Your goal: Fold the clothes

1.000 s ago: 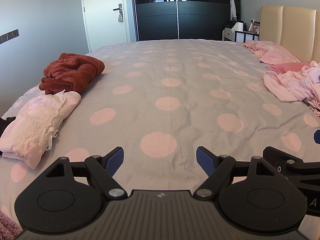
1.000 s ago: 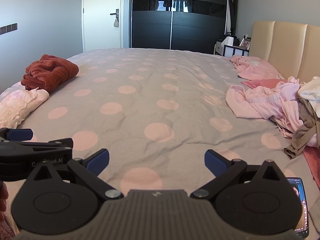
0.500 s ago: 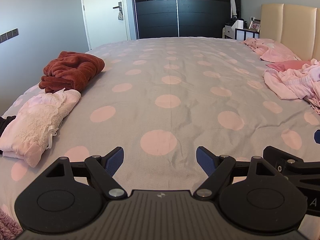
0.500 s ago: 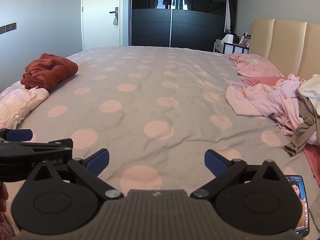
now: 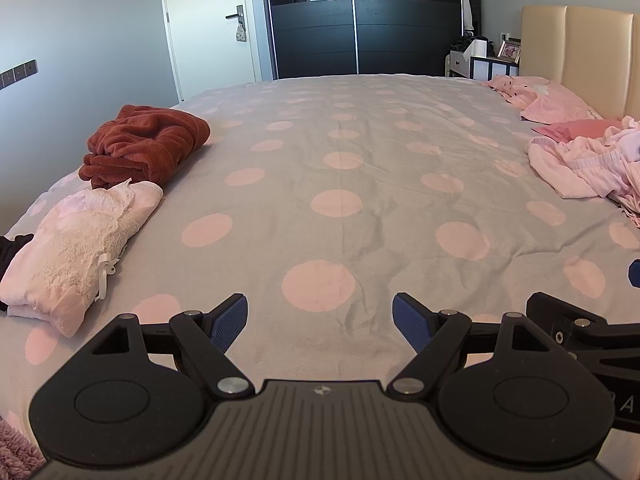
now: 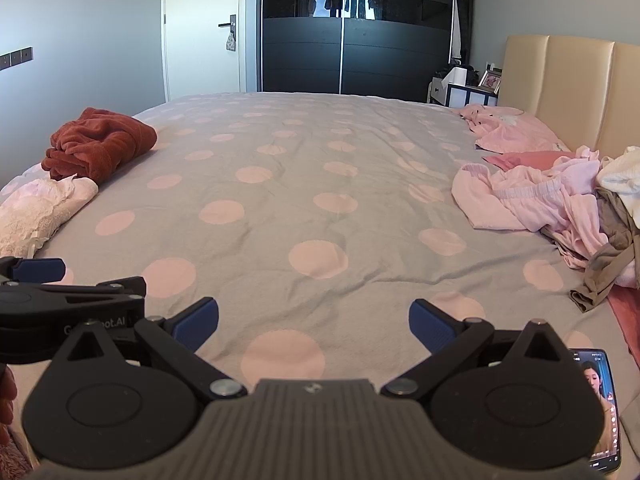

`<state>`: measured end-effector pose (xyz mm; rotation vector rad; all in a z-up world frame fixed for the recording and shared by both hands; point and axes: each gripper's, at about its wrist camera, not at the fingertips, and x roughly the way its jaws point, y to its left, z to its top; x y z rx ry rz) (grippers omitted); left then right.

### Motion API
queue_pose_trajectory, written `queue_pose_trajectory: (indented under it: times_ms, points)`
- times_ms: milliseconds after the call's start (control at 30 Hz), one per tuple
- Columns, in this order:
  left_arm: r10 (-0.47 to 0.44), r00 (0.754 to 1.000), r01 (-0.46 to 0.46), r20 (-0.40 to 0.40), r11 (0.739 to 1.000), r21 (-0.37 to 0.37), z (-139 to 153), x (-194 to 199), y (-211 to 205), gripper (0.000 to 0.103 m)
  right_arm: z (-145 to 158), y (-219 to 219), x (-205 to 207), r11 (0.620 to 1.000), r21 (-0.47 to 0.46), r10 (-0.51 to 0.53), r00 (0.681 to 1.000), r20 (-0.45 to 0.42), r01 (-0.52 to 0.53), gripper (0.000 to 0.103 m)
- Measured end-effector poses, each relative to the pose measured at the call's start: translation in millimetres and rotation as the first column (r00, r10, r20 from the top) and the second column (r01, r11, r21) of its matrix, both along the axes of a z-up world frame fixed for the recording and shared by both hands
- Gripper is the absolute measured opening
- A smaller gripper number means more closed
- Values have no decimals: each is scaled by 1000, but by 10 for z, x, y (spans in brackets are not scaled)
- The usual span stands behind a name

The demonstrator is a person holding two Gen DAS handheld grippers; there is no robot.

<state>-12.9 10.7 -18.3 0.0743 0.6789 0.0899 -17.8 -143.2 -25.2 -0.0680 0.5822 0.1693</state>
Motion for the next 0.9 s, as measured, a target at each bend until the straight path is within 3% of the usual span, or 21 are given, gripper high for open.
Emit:
queue_pose_trajectory:
  times_ms: [900]
  points:
    - [-9, 1000, 9, 24, 1000, -1, 14, -33, 8, 80, 13, -22, 17, 1000, 11, 0, 1000, -6, 1, 102]
